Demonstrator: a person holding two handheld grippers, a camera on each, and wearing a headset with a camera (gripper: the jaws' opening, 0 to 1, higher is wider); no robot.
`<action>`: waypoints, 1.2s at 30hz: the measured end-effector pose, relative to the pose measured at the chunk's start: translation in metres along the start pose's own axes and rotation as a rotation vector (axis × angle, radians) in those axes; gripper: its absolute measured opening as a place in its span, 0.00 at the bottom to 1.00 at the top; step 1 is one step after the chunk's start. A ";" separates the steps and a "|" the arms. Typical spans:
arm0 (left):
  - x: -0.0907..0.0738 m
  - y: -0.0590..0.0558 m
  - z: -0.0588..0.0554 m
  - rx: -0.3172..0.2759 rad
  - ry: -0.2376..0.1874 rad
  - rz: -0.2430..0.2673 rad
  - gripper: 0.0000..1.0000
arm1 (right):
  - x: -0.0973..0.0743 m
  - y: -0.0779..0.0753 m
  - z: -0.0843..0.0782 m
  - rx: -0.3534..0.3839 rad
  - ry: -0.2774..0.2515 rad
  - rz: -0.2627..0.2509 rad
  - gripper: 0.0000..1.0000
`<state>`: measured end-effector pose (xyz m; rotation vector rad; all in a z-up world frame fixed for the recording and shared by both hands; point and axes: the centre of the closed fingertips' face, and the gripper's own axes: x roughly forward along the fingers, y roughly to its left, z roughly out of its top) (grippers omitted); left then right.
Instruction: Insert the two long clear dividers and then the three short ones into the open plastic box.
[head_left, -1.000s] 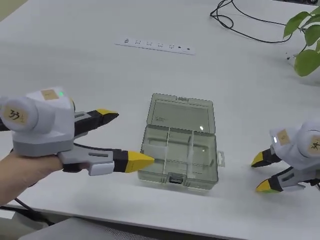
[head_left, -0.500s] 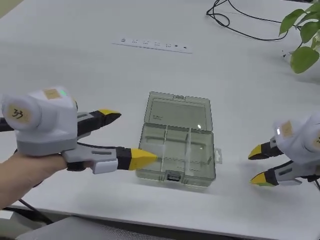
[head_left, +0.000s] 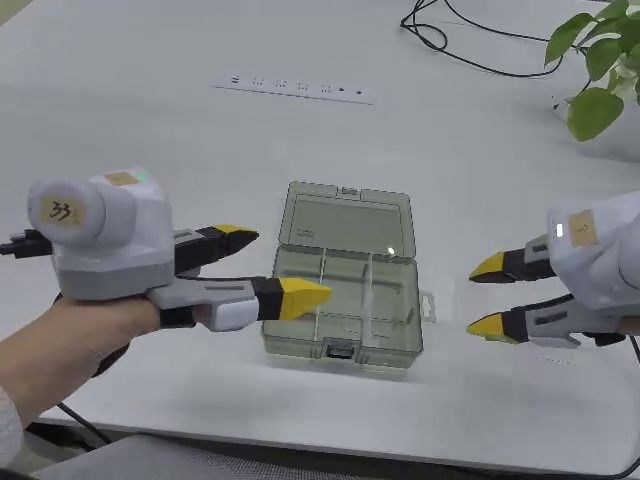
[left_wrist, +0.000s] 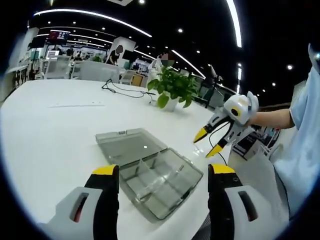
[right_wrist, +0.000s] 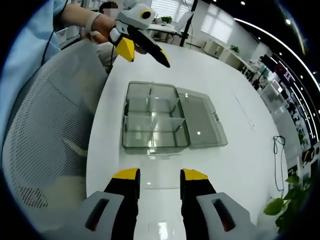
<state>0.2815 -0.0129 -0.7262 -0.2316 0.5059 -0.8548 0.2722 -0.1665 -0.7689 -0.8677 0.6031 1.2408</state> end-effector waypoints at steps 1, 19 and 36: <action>0.001 -0.002 0.003 -0.016 -0.004 -0.006 0.68 | 0.000 0.000 0.006 -0.008 -0.008 -0.008 0.32; 0.041 -0.042 -0.002 -0.261 0.109 -0.092 0.33 | 0.008 0.004 0.075 -0.160 -0.058 -0.097 0.32; 0.048 -0.046 -0.019 -0.455 0.141 -0.114 0.12 | 0.024 0.007 0.092 -0.247 -0.043 -0.138 0.32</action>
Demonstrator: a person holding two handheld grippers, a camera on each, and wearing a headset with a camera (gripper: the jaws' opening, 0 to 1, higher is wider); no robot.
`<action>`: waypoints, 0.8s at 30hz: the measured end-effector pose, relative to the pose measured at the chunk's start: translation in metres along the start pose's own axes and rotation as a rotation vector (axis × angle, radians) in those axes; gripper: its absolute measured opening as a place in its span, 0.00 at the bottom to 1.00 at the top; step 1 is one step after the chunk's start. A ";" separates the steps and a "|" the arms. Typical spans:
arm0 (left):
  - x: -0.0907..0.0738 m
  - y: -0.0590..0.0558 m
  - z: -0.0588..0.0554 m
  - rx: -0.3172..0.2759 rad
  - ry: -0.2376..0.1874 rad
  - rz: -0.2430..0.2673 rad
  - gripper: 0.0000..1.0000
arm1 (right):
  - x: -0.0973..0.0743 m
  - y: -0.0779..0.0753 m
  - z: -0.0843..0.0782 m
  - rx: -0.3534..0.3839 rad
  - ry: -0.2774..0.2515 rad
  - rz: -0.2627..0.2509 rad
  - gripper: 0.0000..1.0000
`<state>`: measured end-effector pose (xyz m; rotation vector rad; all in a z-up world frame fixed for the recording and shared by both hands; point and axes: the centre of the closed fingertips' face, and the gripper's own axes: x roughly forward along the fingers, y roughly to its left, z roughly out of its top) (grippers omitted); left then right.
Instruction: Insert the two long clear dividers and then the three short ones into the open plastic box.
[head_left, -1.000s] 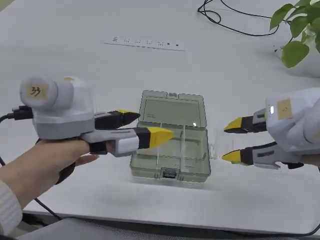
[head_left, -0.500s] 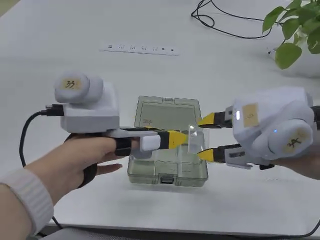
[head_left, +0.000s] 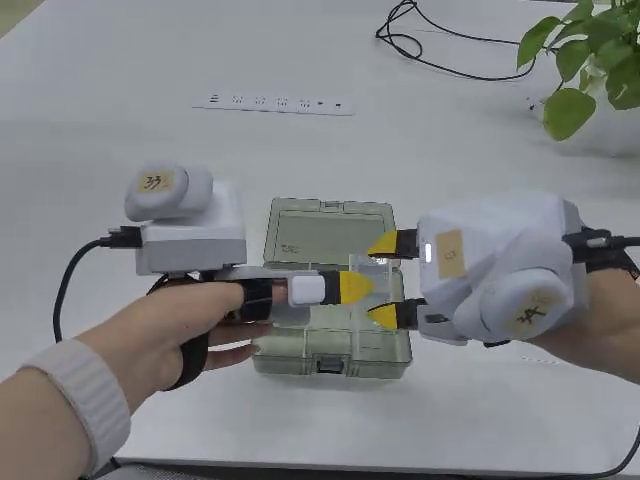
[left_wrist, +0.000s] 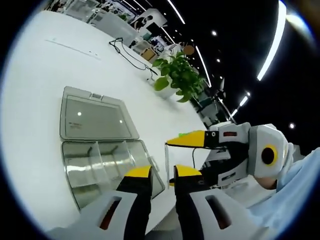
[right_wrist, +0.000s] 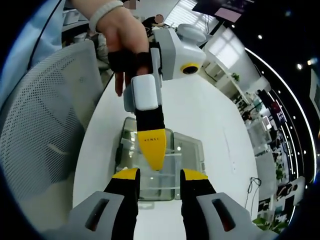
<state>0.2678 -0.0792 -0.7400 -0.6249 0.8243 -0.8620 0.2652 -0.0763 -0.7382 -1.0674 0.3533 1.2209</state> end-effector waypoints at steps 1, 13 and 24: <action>0.000 0.000 0.000 -0.004 -0.001 -0.002 0.11 | 0.001 0.000 0.000 -0.004 0.005 0.003 0.32; 0.000 -0.003 -0.002 -0.067 -0.006 -0.039 0.00 | 0.003 0.003 0.006 -0.012 -0.002 0.013 0.32; -0.002 -0.008 -0.003 -0.060 -0.018 -0.057 0.00 | -0.002 0.007 0.008 -0.035 -0.004 0.021 0.32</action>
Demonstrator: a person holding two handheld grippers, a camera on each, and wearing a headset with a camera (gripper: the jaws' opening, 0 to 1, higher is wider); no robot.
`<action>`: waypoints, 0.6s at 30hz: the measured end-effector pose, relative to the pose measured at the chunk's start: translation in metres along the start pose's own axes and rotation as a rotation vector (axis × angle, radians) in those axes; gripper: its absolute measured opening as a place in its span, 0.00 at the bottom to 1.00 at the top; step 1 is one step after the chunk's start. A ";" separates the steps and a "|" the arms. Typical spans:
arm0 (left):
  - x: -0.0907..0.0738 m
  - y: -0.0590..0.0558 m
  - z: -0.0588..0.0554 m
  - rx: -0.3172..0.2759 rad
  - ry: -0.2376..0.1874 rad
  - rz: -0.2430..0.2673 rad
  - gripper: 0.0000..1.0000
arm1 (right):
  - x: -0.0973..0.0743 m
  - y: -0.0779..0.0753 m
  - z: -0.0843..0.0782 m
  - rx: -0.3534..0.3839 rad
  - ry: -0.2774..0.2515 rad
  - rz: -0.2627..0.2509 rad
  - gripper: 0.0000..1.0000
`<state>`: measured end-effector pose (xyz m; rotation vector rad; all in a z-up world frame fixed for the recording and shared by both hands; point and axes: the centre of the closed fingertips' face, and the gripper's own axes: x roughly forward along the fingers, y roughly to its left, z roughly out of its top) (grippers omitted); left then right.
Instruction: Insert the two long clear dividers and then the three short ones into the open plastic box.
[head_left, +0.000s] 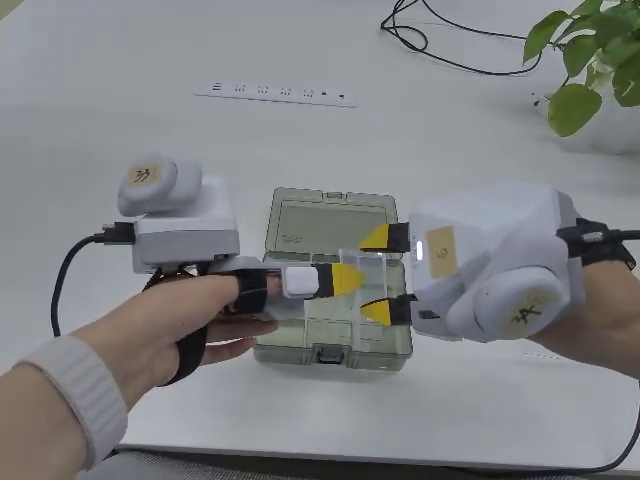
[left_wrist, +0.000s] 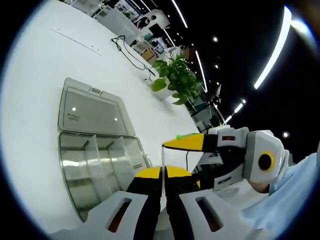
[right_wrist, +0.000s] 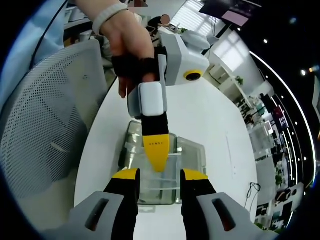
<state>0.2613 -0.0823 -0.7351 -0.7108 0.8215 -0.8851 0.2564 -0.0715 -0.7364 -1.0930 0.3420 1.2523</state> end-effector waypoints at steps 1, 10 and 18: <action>0.000 0.000 0.000 0.000 0.000 -0.001 0.00 | 0.000 0.001 0.000 -0.003 -0.003 0.001 0.33; -0.006 -0.004 0.004 0.052 -0.015 -0.031 0.00 | -0.008 -0.003 0.010 0.140 -0.094 0.033 0.47; -0.016 -0.020 -0.002 0.328 0.041 -0.090 0.00 | -0.023 -0.016 0.017 0.251 -0.151 0.074 0.54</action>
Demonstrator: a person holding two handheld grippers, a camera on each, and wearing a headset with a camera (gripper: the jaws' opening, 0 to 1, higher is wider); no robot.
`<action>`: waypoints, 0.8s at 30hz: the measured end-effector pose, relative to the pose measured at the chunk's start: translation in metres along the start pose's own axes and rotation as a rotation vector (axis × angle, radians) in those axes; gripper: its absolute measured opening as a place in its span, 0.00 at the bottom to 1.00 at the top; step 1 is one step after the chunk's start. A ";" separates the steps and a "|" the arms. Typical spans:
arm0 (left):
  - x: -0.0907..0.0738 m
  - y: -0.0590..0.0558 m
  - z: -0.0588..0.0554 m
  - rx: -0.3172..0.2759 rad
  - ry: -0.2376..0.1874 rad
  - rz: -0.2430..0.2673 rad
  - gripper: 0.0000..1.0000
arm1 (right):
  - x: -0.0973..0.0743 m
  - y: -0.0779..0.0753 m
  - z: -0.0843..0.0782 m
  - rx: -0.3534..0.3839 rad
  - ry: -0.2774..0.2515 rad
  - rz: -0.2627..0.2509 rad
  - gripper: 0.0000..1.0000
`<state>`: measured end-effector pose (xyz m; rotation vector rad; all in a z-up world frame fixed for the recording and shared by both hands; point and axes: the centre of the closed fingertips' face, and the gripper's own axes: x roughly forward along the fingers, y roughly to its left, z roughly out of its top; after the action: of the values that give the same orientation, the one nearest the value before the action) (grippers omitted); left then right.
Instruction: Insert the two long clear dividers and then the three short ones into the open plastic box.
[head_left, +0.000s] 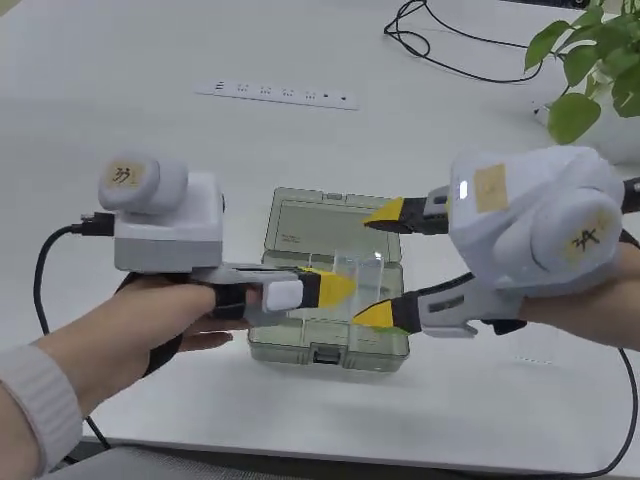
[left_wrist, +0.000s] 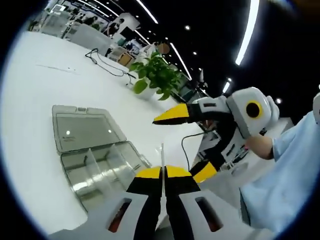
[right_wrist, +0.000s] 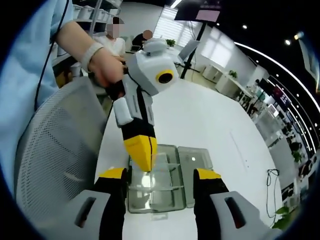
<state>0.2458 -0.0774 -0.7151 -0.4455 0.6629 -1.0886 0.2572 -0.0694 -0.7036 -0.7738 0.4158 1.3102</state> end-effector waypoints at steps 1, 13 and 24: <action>-0.001 -0.002 0.000 0.028 0.003 -0.006 0.00 | -0.002 0.000 0.001 0.013 0.002 0.016 0.54; -0.010 -0.003 -0.012 0.237 0.145 -0.008 0.00 | -0.014 0.025 0.001 0.151 0.041 0.267 0.30; -0.011 -0.007 -0.031 0.389 0.261 -0.036 0.00 | 0.002 0.038 -0.009 0.179 0.107 0.369 0.15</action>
<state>0.2165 -0.0703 -0.7297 0.0211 0.6526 -1.2884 0.2224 -0.0721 -0.7211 -0.6358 0.7789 1.5518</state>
